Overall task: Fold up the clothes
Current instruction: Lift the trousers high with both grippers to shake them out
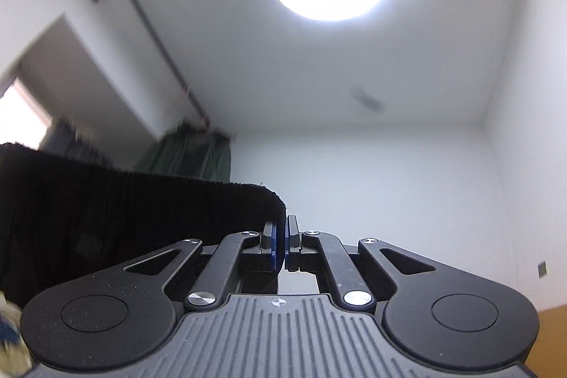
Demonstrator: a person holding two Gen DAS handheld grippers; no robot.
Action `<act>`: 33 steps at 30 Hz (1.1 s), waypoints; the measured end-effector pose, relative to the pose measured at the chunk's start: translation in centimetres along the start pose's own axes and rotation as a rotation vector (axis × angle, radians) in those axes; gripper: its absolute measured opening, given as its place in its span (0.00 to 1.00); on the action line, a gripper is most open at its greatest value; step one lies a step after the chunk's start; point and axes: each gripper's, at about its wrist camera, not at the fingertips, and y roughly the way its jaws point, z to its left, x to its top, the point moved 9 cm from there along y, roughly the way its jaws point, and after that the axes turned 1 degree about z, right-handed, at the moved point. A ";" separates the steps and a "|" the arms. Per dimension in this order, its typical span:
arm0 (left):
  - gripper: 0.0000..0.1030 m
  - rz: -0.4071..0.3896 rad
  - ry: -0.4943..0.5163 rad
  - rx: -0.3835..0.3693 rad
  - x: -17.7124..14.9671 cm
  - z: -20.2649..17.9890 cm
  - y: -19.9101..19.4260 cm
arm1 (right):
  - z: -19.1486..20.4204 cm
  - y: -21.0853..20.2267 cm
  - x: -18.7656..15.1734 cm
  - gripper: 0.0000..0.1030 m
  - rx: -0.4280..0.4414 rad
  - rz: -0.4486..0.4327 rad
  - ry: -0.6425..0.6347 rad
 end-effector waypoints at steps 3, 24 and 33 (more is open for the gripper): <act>0.07 -0.077 -0.101 0.017 6.5 1.8 -2.4 | 1.1 -1.4 7.6 0.04 0.017 -0.101 -0.001; 0.11 0.247 -0.209 0.067 -10.1 5.6 17.7 | 2.8 9.8 0.6 0.07 -0.166 0.288 -0.234; 0.12 0.417 -0.148 0.084 -35.9 5.3 37.0 | -0.7 21.7 -24.3 0.06 -0.216 0.512 -0.168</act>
